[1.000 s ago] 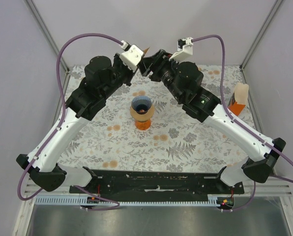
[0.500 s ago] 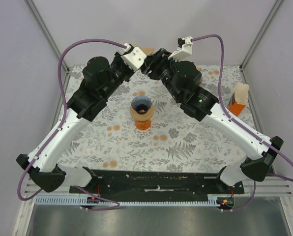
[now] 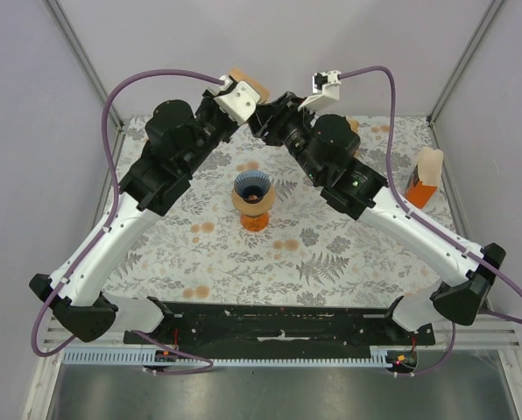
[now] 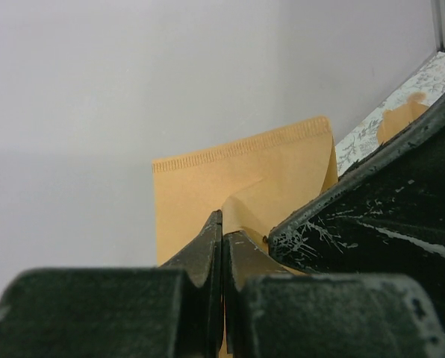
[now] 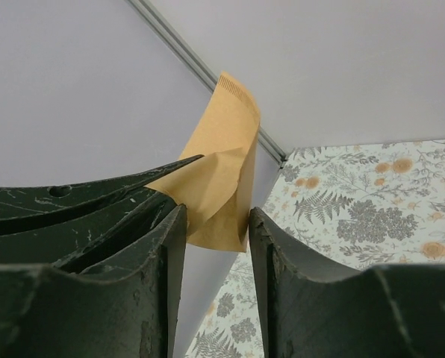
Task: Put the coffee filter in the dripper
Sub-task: Adjust the coffee filter.
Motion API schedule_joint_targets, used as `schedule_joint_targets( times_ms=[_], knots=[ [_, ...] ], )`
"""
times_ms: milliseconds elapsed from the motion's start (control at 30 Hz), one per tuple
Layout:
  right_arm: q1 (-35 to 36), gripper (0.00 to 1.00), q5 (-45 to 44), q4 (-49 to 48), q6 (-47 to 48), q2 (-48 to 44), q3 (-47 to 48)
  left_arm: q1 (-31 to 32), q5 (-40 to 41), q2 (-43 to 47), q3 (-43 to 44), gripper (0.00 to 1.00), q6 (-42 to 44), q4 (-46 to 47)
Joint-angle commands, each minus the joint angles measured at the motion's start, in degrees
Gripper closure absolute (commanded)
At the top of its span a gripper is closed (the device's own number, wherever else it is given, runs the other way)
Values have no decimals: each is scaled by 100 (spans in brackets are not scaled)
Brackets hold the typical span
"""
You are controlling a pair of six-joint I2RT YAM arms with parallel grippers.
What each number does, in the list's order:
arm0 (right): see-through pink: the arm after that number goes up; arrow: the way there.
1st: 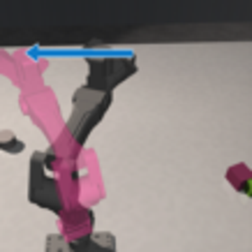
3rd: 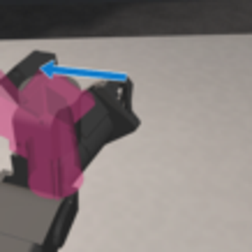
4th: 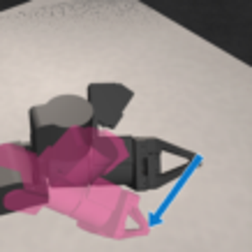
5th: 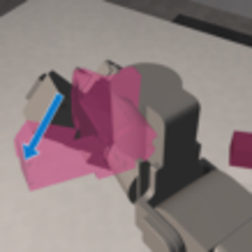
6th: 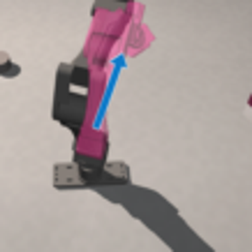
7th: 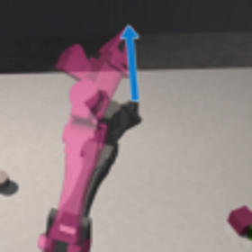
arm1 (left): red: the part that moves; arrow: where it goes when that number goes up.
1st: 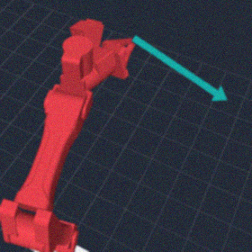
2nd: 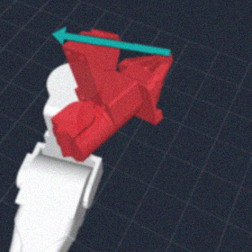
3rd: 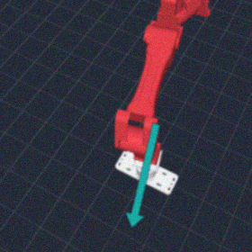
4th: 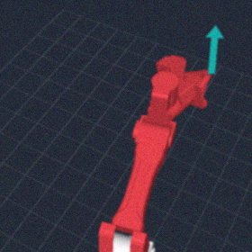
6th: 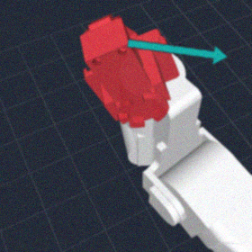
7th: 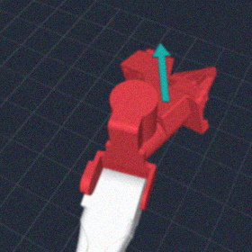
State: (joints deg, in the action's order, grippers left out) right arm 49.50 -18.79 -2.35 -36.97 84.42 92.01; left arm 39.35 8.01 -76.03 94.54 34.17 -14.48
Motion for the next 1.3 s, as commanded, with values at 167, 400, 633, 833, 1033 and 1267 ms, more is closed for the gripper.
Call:
schedule_joint_targets(
  times_ms=[167, 400, 633, 833, 1033, 1267],
  knots=[
    [-19, 49, 104, -433, -108, -241, -288, 2, 165, -43, 380, 98, -156, 226],
    [-19, 46, -169, -749, -126, -471, -719, 11, -158, -8, 442, 98, -429, -2],
    [-36, 47, -55, -907, -38, -365, -526, 11, -282, 27, 363, 98, -376, -29],
    [-54, 57, -133, -680, -117, 38, -8, 20, -388, 71, 328, 98, -376, -116],
    [-168, 66, -134, -767, -407, 294, 150, 20, -353, 167, 170, 98, -210, -116],
    [-212, 100, -450, -416, -521, 488, 345, 29, 138, 124, 231, 98, 405, 375]
  ],
)
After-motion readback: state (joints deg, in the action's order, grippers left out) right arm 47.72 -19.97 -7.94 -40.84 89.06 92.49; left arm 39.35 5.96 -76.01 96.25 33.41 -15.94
